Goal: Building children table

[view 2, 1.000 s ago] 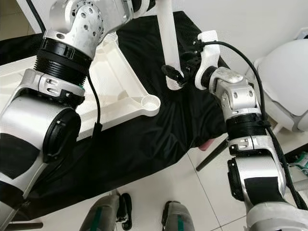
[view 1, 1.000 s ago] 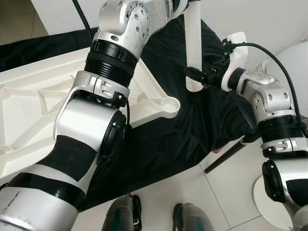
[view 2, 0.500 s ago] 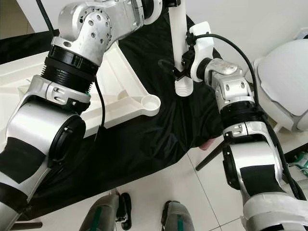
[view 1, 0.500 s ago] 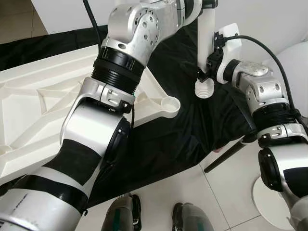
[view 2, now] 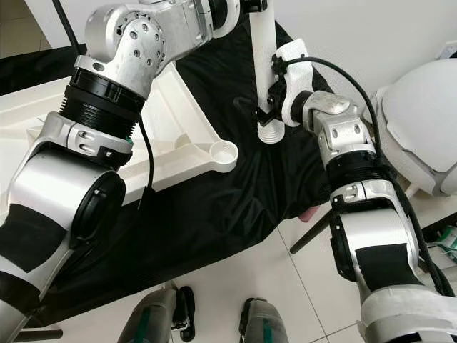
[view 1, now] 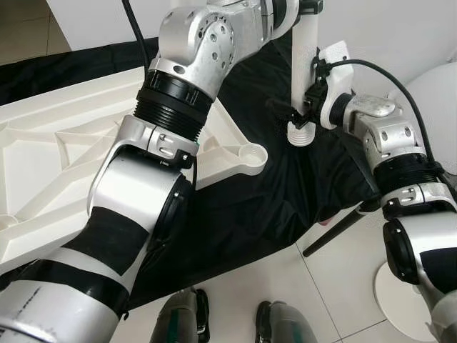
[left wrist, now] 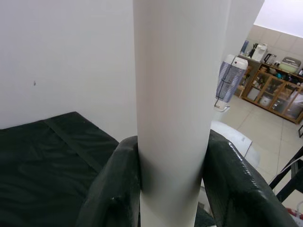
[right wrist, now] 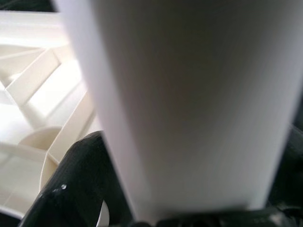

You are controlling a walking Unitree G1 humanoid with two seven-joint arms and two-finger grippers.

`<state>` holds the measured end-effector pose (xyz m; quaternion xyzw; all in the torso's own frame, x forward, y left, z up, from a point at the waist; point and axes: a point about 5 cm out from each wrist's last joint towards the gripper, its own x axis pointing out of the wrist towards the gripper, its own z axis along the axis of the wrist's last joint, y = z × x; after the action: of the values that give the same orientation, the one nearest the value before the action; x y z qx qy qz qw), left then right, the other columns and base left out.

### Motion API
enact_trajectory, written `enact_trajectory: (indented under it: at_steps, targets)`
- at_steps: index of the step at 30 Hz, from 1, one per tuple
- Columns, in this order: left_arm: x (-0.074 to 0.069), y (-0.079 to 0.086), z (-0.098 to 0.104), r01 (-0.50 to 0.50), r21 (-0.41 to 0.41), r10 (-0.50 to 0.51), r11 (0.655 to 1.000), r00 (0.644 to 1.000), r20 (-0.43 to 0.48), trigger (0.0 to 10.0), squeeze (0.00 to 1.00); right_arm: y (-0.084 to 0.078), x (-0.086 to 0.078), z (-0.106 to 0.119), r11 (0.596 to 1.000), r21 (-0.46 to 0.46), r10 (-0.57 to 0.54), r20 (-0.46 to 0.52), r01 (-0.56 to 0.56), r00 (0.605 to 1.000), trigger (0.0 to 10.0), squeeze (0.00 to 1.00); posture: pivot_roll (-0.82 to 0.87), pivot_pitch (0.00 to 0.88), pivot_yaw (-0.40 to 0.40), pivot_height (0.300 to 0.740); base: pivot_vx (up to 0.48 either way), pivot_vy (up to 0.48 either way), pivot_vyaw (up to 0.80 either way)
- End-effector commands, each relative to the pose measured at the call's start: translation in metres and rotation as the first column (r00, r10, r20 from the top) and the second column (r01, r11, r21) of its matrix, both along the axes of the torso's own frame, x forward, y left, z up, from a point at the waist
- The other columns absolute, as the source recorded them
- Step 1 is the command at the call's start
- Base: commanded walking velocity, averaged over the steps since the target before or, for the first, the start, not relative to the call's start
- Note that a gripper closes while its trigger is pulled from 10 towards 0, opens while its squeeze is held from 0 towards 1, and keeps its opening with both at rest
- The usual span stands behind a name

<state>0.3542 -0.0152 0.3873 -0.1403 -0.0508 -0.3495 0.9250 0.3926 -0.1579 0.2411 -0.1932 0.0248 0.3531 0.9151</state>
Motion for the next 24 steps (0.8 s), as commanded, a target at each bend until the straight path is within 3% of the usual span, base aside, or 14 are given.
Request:
enact_trajectory:
  at_steps: [1, 3, 4, 5, 6, 7, 9, 10, 22, 23, 24]
  targets:
    - [-0.0255, -0.0184, 0.0122, 0.398, 0.026, -0.397, 0.917, 0.905, 0.150, 10.0, 0.00, 0.0057, -0.0008, -0.0078, 0.999, -0.019, 0.025, -0.020, -0.026, 0.999, 10.0, 0.00, -0.05, 0.080, 0.027, 0.740, 0.000, 0.000, 0.00]
    - [-0.0256, -0.0185, 0.0124, 0.399, 0.026, -0.398, 0.917, 0.905, 0.151, 10.0, 0.00, 0.0055, -0.0005, -0.0086, 0.999, -0.021, 0.027, -0.022, -0.027, 0.999, 10.0, 0.00, -0.05, 0.080, 0.027, 0.740, 0.000, 0.000, 0.00]
    - [-0.0258, -0.0185, 0.0127, 0.400, 0.024, -0.399, 0.916, 0.905, 0.150, 10.0, 0.00, 0.0056, -0.0005, -0.0092, 0.999, -0.019, 0.030, -0.024, -0.030, 0.999, 9.0, 0.00, -0.05, 0.080, 0.027, 0.740, 0.000, 0.000, 0.00]
    - [-0.0261, -0.0186, 0.0127, 0.401, 0.024, -0.400, 0.916, 0.904, 0.150, 10.0, 0.00, 0.0058, -0.0004, -0.0093, 0.999, -0.016, 0.032, -0.026, -0.033, 0.999, 6.6, 0.00, -0.05, 0.080, 0.027, 0.740, 0.000, 0.000, 0.00]
    - [-0.0261, -0.0186, 0.0127, 0.401, 0.024, -0.400, 0.916, 0.904, 0.150, 10.0, 0.00, 0.0058, -0.0004, -0.0093, 0.999, -0.016, 0.032, -0.026, -0.033, 0.999, 6.6, 0.00, -0.05, 0.080, 0.027, 0.740, 0.000, 0.000, 0.00]
    - [-0.0264, -0.0187, 0.0128, 0.403, 0.024, -0.402, 0.915, 0.903, 0.150, 10.0, 0.00, 0.0060, -0.0003, -0.0094, 0.999, -0.015, 0.033, -0.026, -0.033, 0.999, 3.7, 0.00, -0.04, 0.080, 0.026, 0.740, 0.000, 0.000, 0.00]
    - [-0.0264, -0.0187, 0.0128, 0.403, 0.024, -0.402, 0.915, 0.903, 0.150, 10.0, 0.00, 0.0060, -0.0003, -0.0094, 0.999, -0.015, 0.033, -0.026, -0.033, 0.999, 3.7, 0.00, -0.04, 0.080, 0.026, 0.740, 0.000, 0.000, 0.00]
    - [-0.0265, -0.0189, 0.0131, 0.404, 0.025, -0.403, 0.915, 0.903, 0.151, 10.0, 0.00, 0.0061, -0.0002, -0.0090, 0.999, -0.015, 0.032, -0.021, -0.033, 0.999, 0.0, 0.00, -0.04, 0.081, 0.026, 0.740, 0.000, 0.000, 0.00]
    - [-0.0265, -0.0196, 0.0124, 0.404, 0.026, -0.403, 0.914, 0.903, 0.147, 10.0, 0.00, 0.0063, -0.0003, -0.0038, 0.999, 0.003, 0.047, 0.015, -0.047, 0.999, 0.0, 0.00, -0.04, 0.082, 0.025, 0.740, 0.000, 0.000, 0.00]
    - [-0.0268, -0.0194, 0.0113, 0.412, 0.022, -0.411, 0.911, 0.900, 0.145, 10.0, 1.00, 0.0057, -0.0002, -0.0029, 0.999, 0.017, 0.039, 0.024, -0.039, 0.999, 0.0, 0.00, -0.04, 0.081, 0.026, 0.740, 0.000, 0.000, 0.00]
    - [-0.0270, -0.0192, 0.0103, 0.417, 0.019, -0.415, 0.909, 0.898, 0.145, 10.0, 1.00, 0.0048, 0.0001, -0.0020, 0.999, 0.030, 0.028, 0.031, -0.029, 0.999, 0.0, 0.00, -0.04, 0.078, 0.025, 0.740, 0.000, 0.000, 0.00]
